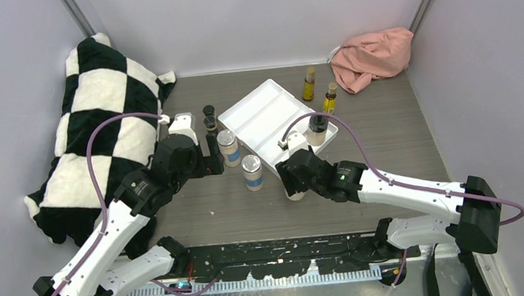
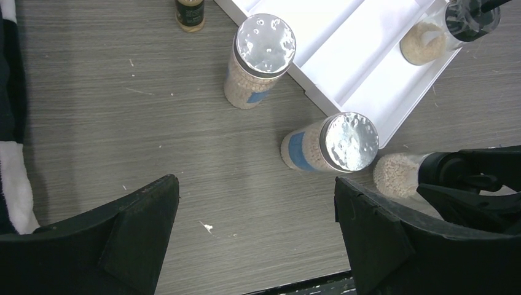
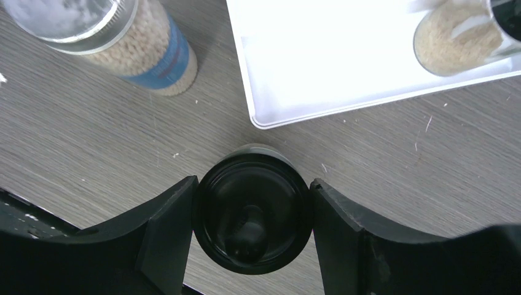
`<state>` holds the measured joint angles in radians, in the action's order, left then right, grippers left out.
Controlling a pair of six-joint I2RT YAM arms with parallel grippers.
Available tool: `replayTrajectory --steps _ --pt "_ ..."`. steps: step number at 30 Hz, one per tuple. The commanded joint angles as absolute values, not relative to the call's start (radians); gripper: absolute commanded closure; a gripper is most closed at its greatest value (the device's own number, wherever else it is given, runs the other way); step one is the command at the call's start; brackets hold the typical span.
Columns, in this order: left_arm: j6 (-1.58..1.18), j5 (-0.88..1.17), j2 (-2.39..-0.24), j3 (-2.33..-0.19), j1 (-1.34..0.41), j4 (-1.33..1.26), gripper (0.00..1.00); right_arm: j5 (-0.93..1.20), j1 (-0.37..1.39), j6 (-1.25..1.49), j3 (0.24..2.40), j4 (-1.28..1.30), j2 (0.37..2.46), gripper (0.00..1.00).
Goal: Organize the condiment bottles
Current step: Pick up the bottle from the center of the board, then place the bottle in the storage box.
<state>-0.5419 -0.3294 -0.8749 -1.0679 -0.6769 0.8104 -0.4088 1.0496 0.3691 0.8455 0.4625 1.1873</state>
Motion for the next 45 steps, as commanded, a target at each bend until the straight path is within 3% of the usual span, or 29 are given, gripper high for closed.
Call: replayTrajectory --steps 1,14,28,45 --pt "-0.545 -0.326 -0.861 -1.06 -0.681 0.774 0.03 -0.447 1.045 0.357 0.945 0.455 1.184 0.99" --pt "-0.554 -0.308 -0.852 -1.051 -0.69 0.765 0.05 -0.469 0.987 0.304 1.062 0.442 1.265 0.99" --pt "-0.545 -0.308 -0.851 -1.038 -0.695 0.755 0.05 -0.344 0.786 0.255 1.158 0.36 1.39 0.99" --pt "-0.538 -0.299 -0.856 -1.038 -0.698 0.739 0.06 -0.258 0.68 0.231 1.206 0.3 1.521 0.99"
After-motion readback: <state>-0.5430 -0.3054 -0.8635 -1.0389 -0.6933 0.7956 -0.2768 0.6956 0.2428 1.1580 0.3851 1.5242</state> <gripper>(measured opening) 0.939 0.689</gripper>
